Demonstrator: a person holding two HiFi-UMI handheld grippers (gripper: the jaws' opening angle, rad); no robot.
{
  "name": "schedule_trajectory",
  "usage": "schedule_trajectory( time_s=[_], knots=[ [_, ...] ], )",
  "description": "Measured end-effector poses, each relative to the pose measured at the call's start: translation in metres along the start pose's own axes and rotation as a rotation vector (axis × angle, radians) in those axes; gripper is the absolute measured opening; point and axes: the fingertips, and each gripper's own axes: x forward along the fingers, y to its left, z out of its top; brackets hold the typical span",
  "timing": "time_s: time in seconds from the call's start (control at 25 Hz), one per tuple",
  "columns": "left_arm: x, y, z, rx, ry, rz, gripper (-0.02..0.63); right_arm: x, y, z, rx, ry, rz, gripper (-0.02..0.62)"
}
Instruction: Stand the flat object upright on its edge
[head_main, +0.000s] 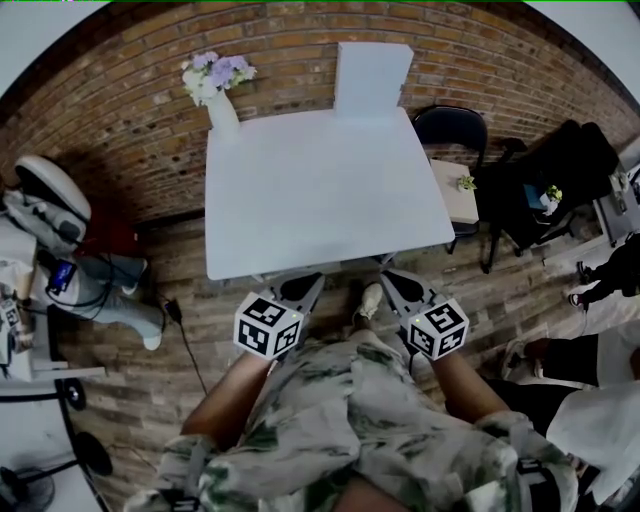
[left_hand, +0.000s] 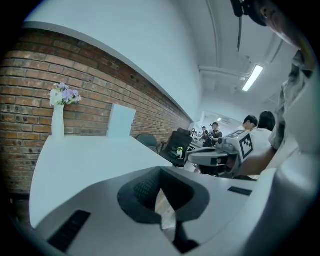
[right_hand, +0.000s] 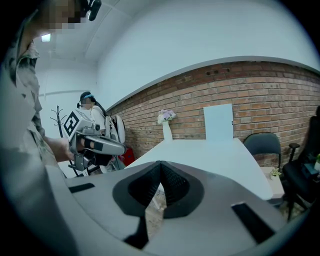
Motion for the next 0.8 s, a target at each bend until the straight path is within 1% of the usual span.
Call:
schedule_trajectory(
  time_s=[0.24, 0.56, 0.8],
  knots=[
    [-0.005, 0.001, -0.001, -0.008, -0.003, 0.006, 0.023, 0.005, 0.005, 0.000, -0.002, 0.004, 0.016, 0.021],
    [-0.010, 0.014, -0.004, -0.029, -0.007, 0.020, 0.023, 0.016, 0.011, 0.002, -0.012, 0.006, 0.030, 0.020],
    [0.000, 0.018, -0.002, -0.042, -0.002, 0.028, 0.023, 0.022, -0.001, 0.004, -0.017, 0.019, 0.041, 0.021]
  ],
)
